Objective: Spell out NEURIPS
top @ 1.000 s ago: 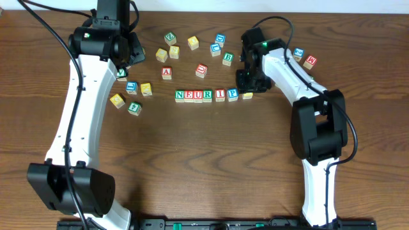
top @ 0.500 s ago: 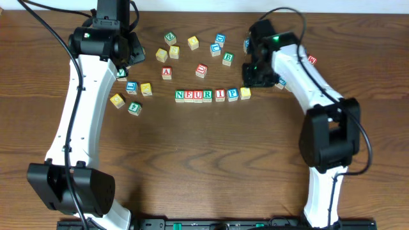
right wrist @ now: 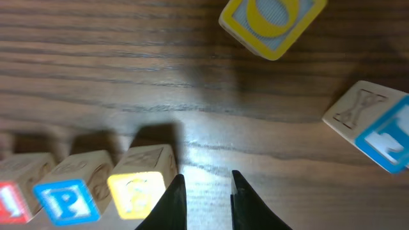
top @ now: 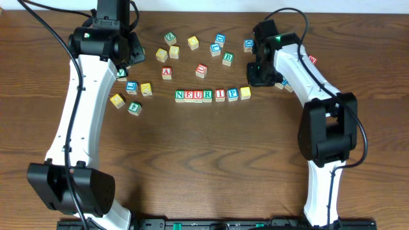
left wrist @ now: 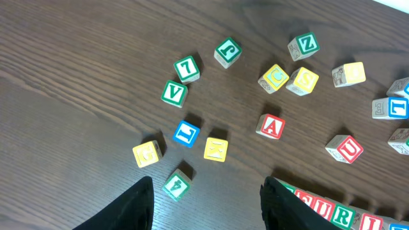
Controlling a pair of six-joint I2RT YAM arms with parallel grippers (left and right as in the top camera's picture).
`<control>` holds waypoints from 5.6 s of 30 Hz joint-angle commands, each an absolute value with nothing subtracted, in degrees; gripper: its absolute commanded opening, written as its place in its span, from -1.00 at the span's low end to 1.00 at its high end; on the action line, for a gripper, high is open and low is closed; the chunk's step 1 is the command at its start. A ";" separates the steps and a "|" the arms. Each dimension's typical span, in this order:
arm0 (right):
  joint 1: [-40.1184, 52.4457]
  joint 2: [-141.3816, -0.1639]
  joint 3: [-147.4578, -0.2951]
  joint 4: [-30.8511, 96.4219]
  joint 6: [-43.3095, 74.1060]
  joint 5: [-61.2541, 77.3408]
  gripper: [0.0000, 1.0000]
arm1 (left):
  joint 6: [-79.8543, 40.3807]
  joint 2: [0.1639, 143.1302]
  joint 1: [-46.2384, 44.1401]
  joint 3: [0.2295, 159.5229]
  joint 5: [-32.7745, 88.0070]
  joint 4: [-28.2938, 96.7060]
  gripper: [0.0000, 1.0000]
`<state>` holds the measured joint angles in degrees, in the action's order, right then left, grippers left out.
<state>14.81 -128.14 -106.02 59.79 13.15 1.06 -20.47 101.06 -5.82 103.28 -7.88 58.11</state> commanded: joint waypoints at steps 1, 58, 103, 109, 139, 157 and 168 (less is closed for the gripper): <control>15.11 -129.49 -105.95 59.66 13.23 -0.08 -0.67 | -19.31 101.60 -5.74 102.54 -8.62 58.30 0.06; 21.87 -130.41 -105.93 61.98 12.56 -0.05 -0.67 | -19.31 101.60 -5.74 102.54 -8.62 59.72 0.06; 24.38 -127.81 -109.80 45.30 14.85 4.67 -0.82 | -19.31 101.60 -5.74 102.54 -8.62 59.29 0.06; 27.18 -129.97 -109.80 43.27 17.34 4.62 -0.97 | -19.31 101.60 -5.74 102.54 -8.62 59.29 0.06; 30.11 -134.80 -109.75 46.13 20.21 1.80 -0.98 | -19.31 101.60 -5.74 102.54 -8.62 59.33 0.06; 30.11 -134.80 -109.75 47.59 20.36 1.87 -0.98 | -19.31 101.60 -5.74 102.54 -8.62 59.33 0.06; 30.15 -134.80 -109.75 47.51 20.99 1.89 -0.98 | -19.31 101.60 -5.74 102.54 -8.62 59.31 0.06</control>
